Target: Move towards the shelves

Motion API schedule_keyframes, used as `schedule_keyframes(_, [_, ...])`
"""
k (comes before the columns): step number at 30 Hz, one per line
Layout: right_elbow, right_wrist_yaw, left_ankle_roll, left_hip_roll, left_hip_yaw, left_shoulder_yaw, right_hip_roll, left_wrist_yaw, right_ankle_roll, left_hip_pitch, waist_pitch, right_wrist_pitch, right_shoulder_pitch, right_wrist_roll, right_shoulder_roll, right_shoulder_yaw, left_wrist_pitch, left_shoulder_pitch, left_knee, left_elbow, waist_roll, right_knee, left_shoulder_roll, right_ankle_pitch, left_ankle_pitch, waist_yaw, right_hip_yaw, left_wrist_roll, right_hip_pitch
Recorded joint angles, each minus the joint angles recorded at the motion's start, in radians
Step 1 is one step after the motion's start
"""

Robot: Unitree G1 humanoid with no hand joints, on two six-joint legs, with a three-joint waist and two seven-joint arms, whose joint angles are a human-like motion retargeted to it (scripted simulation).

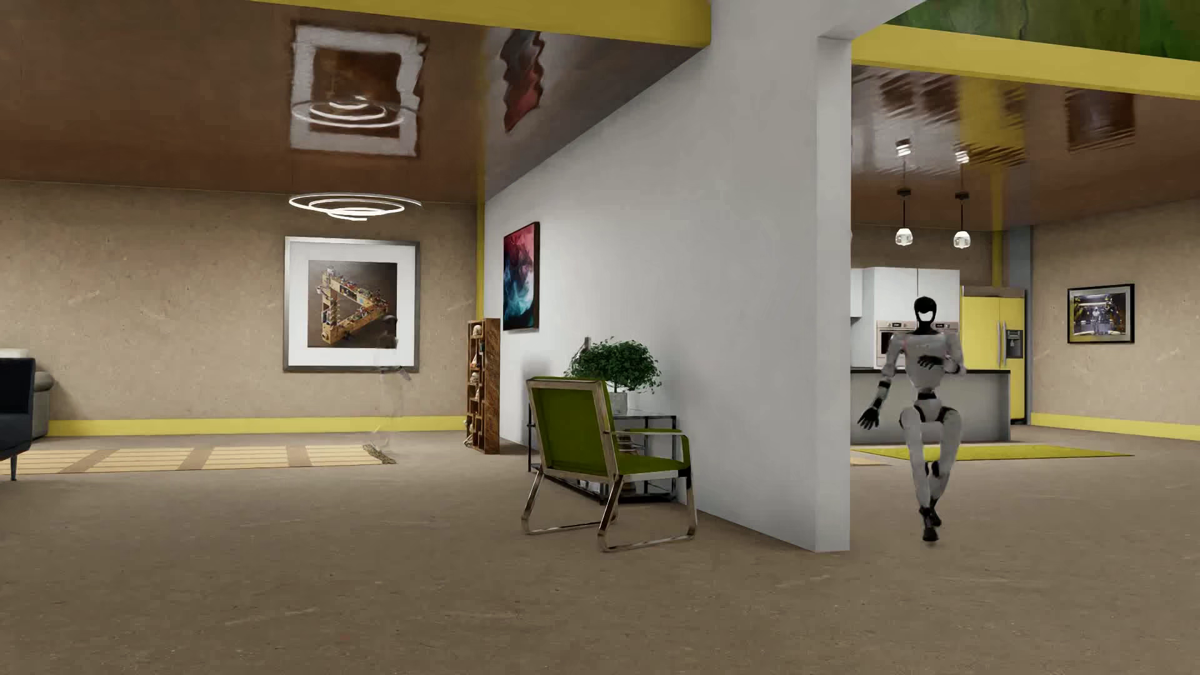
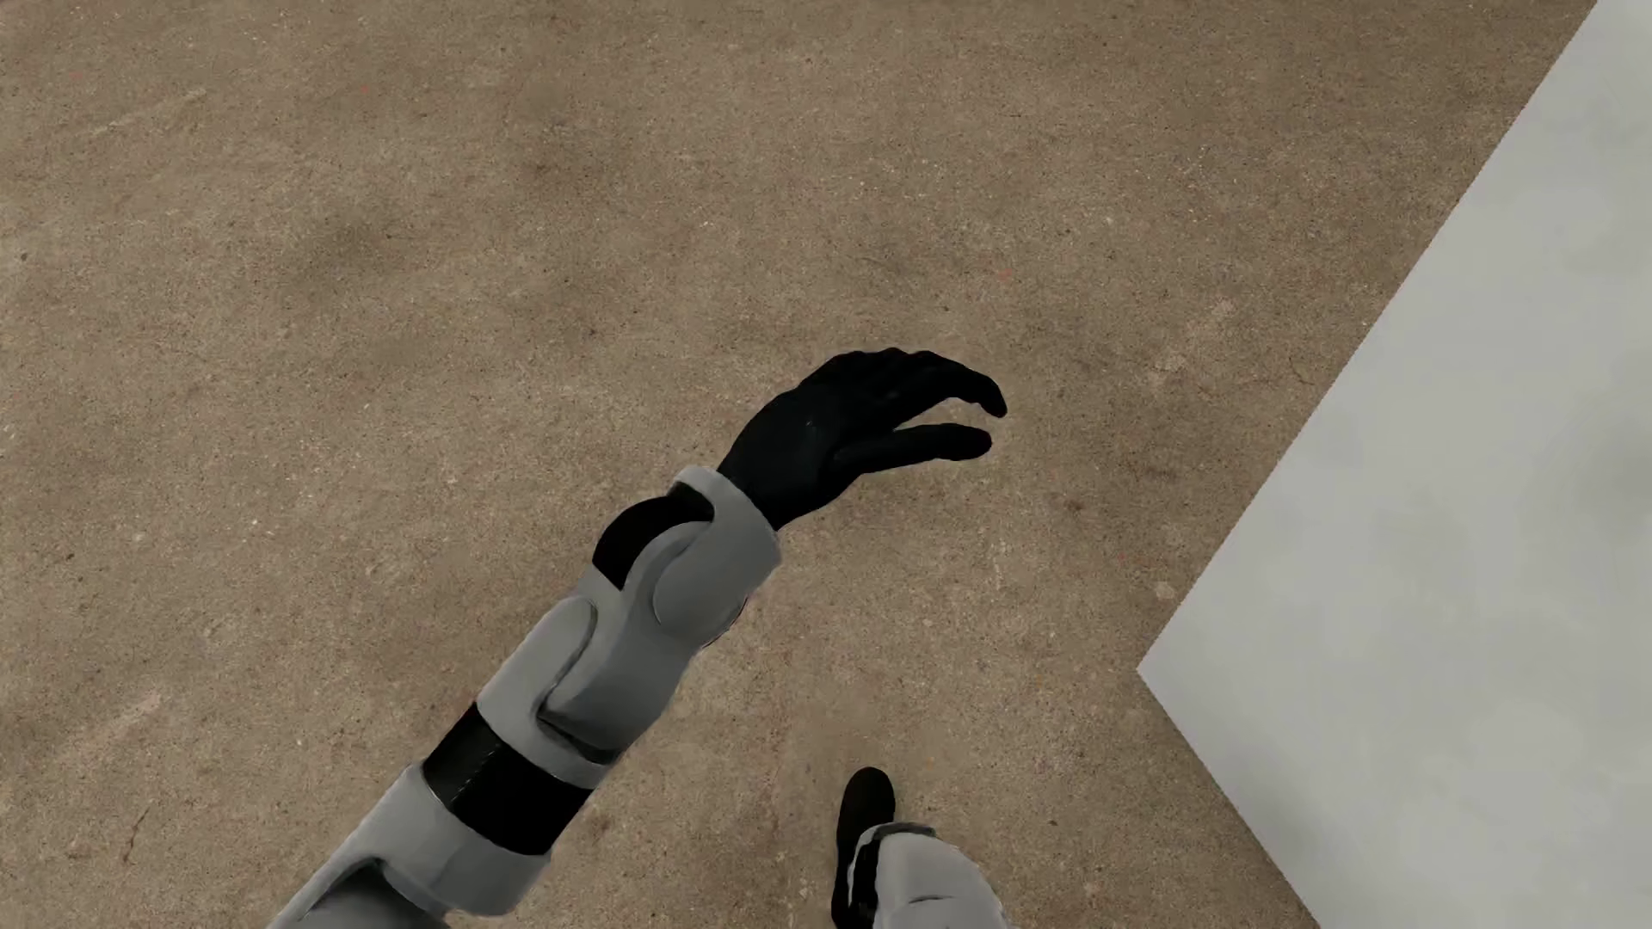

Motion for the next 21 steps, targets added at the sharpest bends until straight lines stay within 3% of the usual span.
schedule_keyframes(1, [0.018, 0.001, 0.004, 0.033, 0.029, 0.023, 0.019, 0.018, -0.034, 0.004, 0.002, -0.036, -0.023, -0.128, -0.015, 0.06, 0.013, 0.064, 0.084, -0.018, 0.019, 0.076, 0.01, 0.013, 0.109, -0.004, -0.011, -0.01, 0.011])
schedule_keyframes(2, [0.015, -0.036, -0.014, 0.072, 0.047, 0.045, 0.045, 0.037, -0.07, -0.038, 0.005, -0.042, -0.054, -0.159, 0.013, 0.042, 0.047, 0.146, 0.251, -0.011, 0.041, 0.15, 0.017, -0.035, 0.207, -0.006, -0.023, -0.005, 0.021])
schedule_keyframes(3, [0.003, -0.086, -0.025, 0.133, 0.081, 0.063, 0.081, 0.054, -0.089, -0.124, 0.008, -0.031, -0.091, -0.094, 0.074, -0.032, 0.094, 0.23, 0.472, 0.023, 0.062, 0.183, 0.027, -0.095, 0.329, -0.006, -0.032, 0.037, 0.053])
schedule_keyframes(4, [-0.009, -0.104, -0.034, 0.199, 0.093, 0.066, 0.119, 0.055, -0.089, -0.222, 0.009, -0.022, -0.131, 0.047, 0.147, -0.133, 0.149, 0.306, 0.684, 0.091, 0.082, 0.186, 0.047, -0.144, 0.455, 0.0, -0.034, 0.146, 0.104])
schedule_keyframes(5, [-0.023, -0.121, -0.017, 0.254, 0.09, 0.062, 0.159, 0.04, -0.088, -0.324, 0.009, -0.005, -0.177, 0.156, 0.197, -0.185, 0.204, 0.368, 0.852, 0.195, 0.102, 0.167, 0.057, -0.179, 0.414, 0.013, -0.031, 0.276, 0.165])
schedule_keyframes(6, [-0.037, -0.16, 0.012, 0.297, 0.079, 0.084, 0.198, 0.038, -0.085, -0.434, 0.008, 0.002, -0.226, 0.223, 0.227, -0.183, 0.271, 0.424, 0.98, 0.326, 0.118, 0.13, 0.045, -0.204, 0.352, 0.032, -0.022, 0.356, 0.234])
schedule_keyframes(7, [-0.043, -0.21, 0.019, 0.327, 0.067, 0.152, 0.236, 0.034, -0.082, -0.539, 0.004, -0.002, -0.275, 0.231, 0.233, -0.126, 0.33, 0.485, 1.062, 0.473, 0.13, 0.084, 0.013, -0.222, 0.332, 0.054, -0.001, 0.348, 0.308])
schedule_keyframes(9, [-0.033, -0.264, 0.043, 0.355, 0.05, 0.408, 0.299, 0.065, -0.076, -0.723, -0.009, -0.037, -0.4, 0.14, 0.21, 0.064, 0.485, 0.607, 1.075, 0.745, 0.142, 0.005, -0.041, -0.263, 0.339, 0.1, 0.069, 0.208, 0.446])
schedule_keyframes(10, [-0.043, -0.278, 0.033, 0.346, 0.04, 0.495, 0.323, 0.065, -0.072, -0.802, -0.015, -0.082, -0.474, 0.096, 0.196, 0.156, 0.505, 0.675, 1.016, 0.836, 0.143, -0.029, -0.032, -0.287, 0.341, 0.12, 0.114, 0.182, 0.51])
schedule_keyframes(11, [-0.068, -0.28, 0.044, 0.347, 0.043, 0.495, 0.342, 0.045, -0.067, -0.867, -0.02, -0.125, -0.55, 0.071, 0.183, 0.233, 0.494, 0.755, 0.911, 0.875, 0.145, -0.049, -0.006, -0.315, 0.341, 0.136, 0.158, 0.218, 0.56])
schedule_keyframes(12, [-0.11, -0.295, 0.049, 0.34, 0.052, 0.482, 0.356, 0.048, -0.062, -0.914, -0.026, -0.161, -0.618, 0.086, 0.18, 0.281, 0.435, 0.847, 0.753, 0.871, 0.146, -0.063, 0.021, -0.345, 0.345, 0.148, 0.199, 0.257, 0.603])
schedule_keyframes(13, [-0.157, -0.31, 0.045, 0.328, 0.07, 0.508, 0.366, 0.079, -0.058, -0.939, -0.032, -0.177, -0.672, 0.126, 0.182, 0.311, 0.39, 0.94, 0.532, 0.842, 0.149, -0.09, 0.027, -0.368, 0.378, 0.156, 0.234, 0.245, 0.646])
schedule_keyframes(15, [-0.261, -0.36, -0.012, 0.238, 0.042, 0.544, 0.368, 0.099, -0.05, -0.901, -0.045, -0.185, -0.724, 0.256, 0.173, 0.344, 0.333, 1.093, -0.044, 0.804, 0.153, -0.137, 0.014, -0.397, 0.388, 0.169, 0.269, 0.191, 0.724])
schedule_keyframes(16, [-0.313, -0.375, -0.089, 0.195, 0.041, 0.56, 0.364, 0.078, -0.043, -0.898, -0.048, -0.186, -0.726, 0.328, 0.156, 0.354, 0.306, 1.153, -0.197, 0.802, 0.153, -0.145, 0.015, -0.409, 0.351, 0.172, 0.269, 0.166, 0.767])
schedule_keyframes(17, [-0.359, -0.399, -0.101, 0.16, 0.083, 0.542, 0.356, 0.04, -0.04, -0.907, -0.048, -0.183, -0.706, 0.387, 0.136, 0.354, 0.301, 1.175, -0.211, 0.808, 0.153, -0.147, 0.024, -0.409, 0.353, 0.172, 0.254, 0.189, 0.81])
schedule_keyframes(19, [-0.402, -0.419, -0.055, 0.105, 0.11, 0.537, 0.336, -0.011, -0.024, -0.922, -0.051, -0.142, -0.621, 0.495, 0.11, 0.322, 0.311, 1.17, -0.026, 0.809, 0.143, -0.099, 0.036, -0.364, 0.376, 0.18, 0.206, 0.234, 0.892])
schedule_keyframes(21, [-0.33, -0.396, 0.101, 0.095, 0.14, 0.6, 0.291, 0.025, -0.009, -0.9, -0.06, -0.072, -0.543, 0.544, 0.104, 0.313, 0.324, 1.162, 0.125, 0.766, 0.118, 0.023, -0.013, -0.218, 0.45, 0.201, 0.172, 0.233, 0.922])
